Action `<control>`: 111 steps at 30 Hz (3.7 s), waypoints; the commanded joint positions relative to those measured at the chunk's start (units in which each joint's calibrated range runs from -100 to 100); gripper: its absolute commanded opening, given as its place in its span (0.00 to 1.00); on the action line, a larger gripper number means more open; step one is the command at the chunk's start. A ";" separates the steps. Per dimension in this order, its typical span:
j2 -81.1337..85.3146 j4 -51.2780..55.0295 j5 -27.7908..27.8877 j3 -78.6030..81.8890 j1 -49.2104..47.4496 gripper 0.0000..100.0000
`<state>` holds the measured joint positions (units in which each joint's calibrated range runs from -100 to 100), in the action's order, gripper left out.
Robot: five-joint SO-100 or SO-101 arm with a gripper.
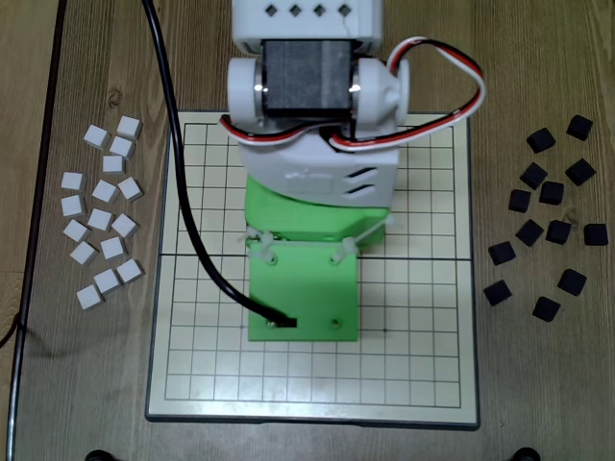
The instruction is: Grasp a Black stone and put it on the board on position (0,0).
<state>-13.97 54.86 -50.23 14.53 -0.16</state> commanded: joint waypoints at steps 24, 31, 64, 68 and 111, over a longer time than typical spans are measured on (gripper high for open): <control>1.13 -2.32 0.24 0.74 0.48 0.08; 1.04 -2.32 0.29 1.22 0.48 0.11; 13.76 4.21 3.08 0.25 -0.34 0.08; 15.88 5.70 3.22 0.25 0.39 0.07; 54.03 13.56 0.44 37.65 1.75 0.06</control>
<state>32.97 68.35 -49.60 48.95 1.24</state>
